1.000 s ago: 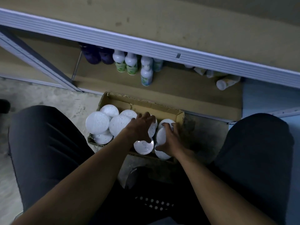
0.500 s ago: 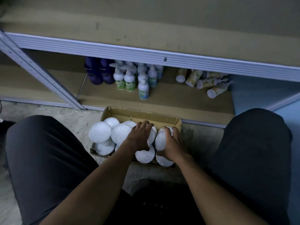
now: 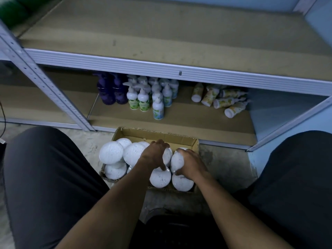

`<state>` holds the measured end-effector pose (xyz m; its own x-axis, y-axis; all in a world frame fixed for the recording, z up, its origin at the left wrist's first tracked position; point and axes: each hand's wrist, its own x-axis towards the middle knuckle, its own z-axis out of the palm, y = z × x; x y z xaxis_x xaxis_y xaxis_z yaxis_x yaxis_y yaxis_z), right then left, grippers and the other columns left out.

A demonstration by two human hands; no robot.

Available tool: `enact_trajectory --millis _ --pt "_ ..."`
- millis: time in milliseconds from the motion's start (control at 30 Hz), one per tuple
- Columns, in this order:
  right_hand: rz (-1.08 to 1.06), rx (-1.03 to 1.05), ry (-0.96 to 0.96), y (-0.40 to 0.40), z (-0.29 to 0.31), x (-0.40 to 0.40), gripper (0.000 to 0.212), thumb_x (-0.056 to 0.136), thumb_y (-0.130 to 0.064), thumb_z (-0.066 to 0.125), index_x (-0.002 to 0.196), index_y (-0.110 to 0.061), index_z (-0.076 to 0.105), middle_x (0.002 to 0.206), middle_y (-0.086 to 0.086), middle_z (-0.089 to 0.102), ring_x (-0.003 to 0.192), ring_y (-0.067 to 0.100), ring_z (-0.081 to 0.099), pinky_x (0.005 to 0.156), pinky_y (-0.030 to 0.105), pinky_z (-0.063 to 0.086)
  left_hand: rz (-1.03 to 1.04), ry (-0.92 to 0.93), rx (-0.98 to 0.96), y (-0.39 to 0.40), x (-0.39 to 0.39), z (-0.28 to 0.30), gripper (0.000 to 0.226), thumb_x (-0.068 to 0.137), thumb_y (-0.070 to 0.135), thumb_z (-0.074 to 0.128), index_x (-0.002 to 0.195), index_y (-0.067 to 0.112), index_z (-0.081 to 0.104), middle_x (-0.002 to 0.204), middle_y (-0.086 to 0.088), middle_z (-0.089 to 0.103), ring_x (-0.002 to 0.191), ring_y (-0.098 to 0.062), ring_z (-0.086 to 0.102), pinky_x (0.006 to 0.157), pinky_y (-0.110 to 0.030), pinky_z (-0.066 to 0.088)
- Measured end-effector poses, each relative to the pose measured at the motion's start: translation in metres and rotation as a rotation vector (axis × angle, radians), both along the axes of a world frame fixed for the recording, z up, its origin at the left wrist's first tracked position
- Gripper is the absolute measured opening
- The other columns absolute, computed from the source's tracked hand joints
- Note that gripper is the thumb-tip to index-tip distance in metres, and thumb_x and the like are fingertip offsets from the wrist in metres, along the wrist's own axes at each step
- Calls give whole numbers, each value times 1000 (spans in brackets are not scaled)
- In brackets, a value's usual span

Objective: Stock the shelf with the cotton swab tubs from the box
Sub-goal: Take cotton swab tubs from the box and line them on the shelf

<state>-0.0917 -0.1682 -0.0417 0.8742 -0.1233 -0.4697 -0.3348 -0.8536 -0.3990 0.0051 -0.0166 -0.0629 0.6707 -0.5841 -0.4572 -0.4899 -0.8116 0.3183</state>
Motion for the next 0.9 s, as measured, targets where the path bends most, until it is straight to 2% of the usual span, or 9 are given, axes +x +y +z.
enact_trajectory --millis 133,233,300,367,467,567,733,833,900 --pt "9 -37 20 0 -5 0 91 69 -36 87 146 -31 39 149 3 41 135 31 40 103 41 45 25 -6 -27 3 -2 -1 98 55 43 91 142 25 47 139 -1 48 126 -25 49 101 -37 46" --pt "6 -48 32 2 -9 -1 91 75 -35 82 150 -35 31 156 3 30 139 35 32 105 45 43 6 -30 -6 4 -2 0 96 58 47 87 142 28 45 141 -1 47 127 -23 48 104 -36 43" --pt "2 -41 51 3 -11 -2 92 80 -34 77 154 -36 23 162 4 16 145 37 23 108 47 41 -6 -22 -8 6 -3 -3 100 62 47 86 148 28 38 151 -1 39 135 -24 42 110 -36 37" --pt "1 -34 72 2 -11 -3 95 84 -35 75 156 -39 15 166 3 0 149 38 13 111 50 39 1 -17 -16 10 -4 -7 106 65 47 85 154 32 28 162 -2 22 145 -25 29 116 -38 30" --pt "-29 3 64 2 -10 -2 96 83 -35 77 157 -39 15 166 1 -13 151 36 11 112 46 38 10 -12 -4 14 -8 -11 109 69 49 82 156 37 18 164 -2 13 148 -26 20 119 -39 26" --pt "-39 10 22 5 -7 -5 90 82 -38 75 155 -34 22 162 4 3 144 31 27 109 40 41 -10 -42 27 12 -10 -10 105 73 50 78 156 35 15 160 -5 20 145 -26 25 116 -39 32" --pt "-22 5 53 -3 14 2 92 78 -32 81 153 -31 29 156 3 17 137 28 38 103 36 46 -25 -17 44 -3 -6 12 108 71 44 81 157 27 19 157 -9 28 140 -31 34 110 -43 40" --pt "-26 8 70 -17 38 7 93 73 -33 85 151 -31 35 152 2 25 132 30 45 99 39 49 19 -21 8 -13 1 40 106 67 42 84 153 16 27 152 -9 38 136 -30 40 108 -40 41" --pt "-10 15 57 -24 57 10 87 70 -35 86 145 -33 43 145 0 32 124 29 51 89 37 51 1 -47 17 -17 7 62 102 64 45 84 148 15 35 146 -8 44 131 -29 45 104 -40 44"
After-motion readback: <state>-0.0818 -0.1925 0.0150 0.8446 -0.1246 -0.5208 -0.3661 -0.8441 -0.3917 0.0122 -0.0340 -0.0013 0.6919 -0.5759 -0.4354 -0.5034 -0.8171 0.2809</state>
